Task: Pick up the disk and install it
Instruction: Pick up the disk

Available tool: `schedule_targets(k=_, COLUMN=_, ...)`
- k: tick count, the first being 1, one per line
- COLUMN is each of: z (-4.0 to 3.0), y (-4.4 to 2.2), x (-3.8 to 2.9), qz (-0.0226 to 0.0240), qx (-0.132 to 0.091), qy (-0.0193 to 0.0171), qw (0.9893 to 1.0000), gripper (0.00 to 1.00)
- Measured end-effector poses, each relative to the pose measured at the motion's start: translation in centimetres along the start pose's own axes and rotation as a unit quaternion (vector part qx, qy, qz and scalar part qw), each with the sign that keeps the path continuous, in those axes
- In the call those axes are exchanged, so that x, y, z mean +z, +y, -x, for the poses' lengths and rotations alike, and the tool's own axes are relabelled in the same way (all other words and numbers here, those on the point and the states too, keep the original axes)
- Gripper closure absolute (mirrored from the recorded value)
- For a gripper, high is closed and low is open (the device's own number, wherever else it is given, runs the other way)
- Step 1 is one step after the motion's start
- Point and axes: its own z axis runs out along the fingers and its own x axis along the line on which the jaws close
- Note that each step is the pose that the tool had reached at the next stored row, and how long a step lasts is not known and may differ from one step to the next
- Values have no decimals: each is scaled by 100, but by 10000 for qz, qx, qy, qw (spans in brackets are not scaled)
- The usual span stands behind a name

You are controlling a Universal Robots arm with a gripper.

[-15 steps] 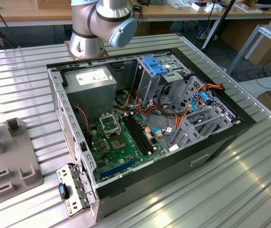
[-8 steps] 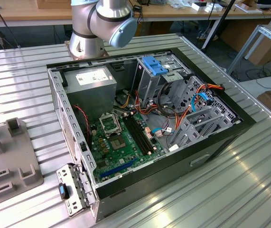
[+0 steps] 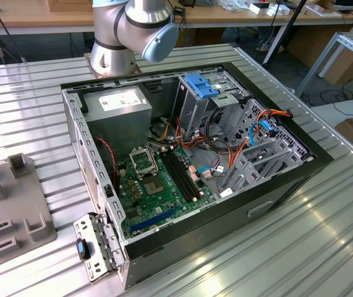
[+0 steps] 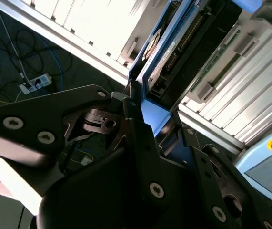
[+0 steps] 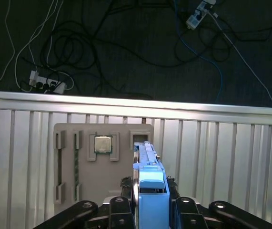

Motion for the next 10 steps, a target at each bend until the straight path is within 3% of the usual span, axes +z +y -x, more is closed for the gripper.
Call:
schedule_targets(k=3, z=0, y=0, x=-38, qz=0, qx=0, qy=0, qw=10000, gripper=63)
schedule_targets(k=10, z=2, y=0, x=-246, qz=-5, qx=0, qy=0, qw=10000, gripper=63)
